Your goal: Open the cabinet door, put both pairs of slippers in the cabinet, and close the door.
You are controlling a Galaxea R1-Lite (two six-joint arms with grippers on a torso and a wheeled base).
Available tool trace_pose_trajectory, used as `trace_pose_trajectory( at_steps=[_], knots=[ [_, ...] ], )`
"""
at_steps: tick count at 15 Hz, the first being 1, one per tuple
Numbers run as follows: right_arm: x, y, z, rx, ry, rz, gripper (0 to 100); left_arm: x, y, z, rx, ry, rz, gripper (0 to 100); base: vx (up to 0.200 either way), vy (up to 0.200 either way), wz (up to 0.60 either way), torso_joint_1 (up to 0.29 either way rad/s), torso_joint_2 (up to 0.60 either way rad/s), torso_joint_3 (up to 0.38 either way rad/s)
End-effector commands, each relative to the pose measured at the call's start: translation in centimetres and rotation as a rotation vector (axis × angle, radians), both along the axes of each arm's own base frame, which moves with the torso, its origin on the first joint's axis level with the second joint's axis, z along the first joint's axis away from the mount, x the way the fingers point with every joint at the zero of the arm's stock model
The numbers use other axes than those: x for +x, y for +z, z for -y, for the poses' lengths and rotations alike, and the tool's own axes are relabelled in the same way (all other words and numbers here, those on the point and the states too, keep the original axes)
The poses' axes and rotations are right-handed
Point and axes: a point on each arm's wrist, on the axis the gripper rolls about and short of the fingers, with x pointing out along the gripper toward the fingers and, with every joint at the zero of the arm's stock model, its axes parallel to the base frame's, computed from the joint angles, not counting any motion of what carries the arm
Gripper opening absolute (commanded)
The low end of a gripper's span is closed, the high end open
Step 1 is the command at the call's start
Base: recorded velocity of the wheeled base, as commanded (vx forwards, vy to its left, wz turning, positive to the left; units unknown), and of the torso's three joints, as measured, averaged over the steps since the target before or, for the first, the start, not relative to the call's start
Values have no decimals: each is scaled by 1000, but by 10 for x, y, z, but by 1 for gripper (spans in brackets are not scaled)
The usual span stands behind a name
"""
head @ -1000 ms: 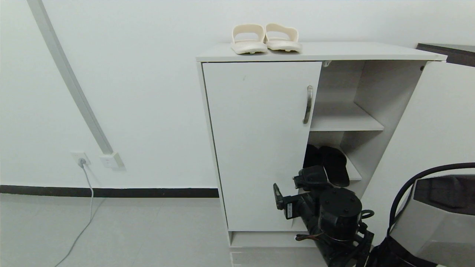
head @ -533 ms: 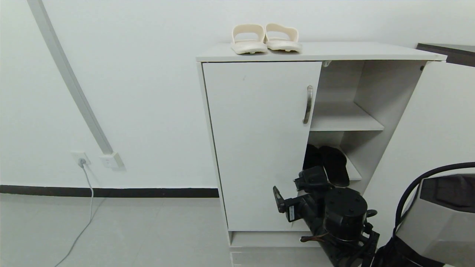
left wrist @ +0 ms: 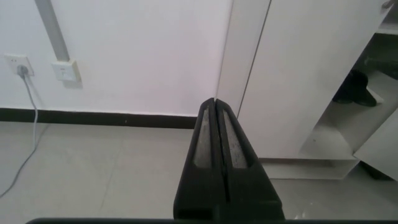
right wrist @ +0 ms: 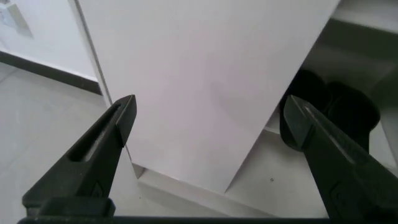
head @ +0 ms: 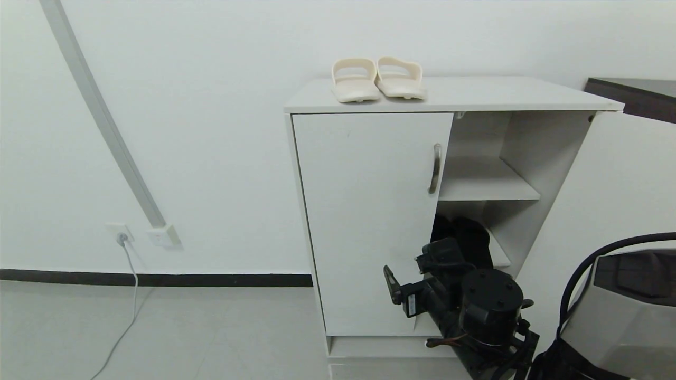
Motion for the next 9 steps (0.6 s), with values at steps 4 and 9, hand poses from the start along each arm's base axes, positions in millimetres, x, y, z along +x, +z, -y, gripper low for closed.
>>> trace_pose_trajectory(
  at_steps=[4, 9],
  knots=[
    [-2, -4, 3, -8, -3, -9, 100, 0, 0, 0, 0, 0, -2, 0, 0, 0, 0, 104, -446, -348],
    [-2, -4, 3, -12, 0, -11, 100, 0, 0, 0, 0, 0, 0, 0, 0, 0, 0, 141, -466, -333]
  ],
)
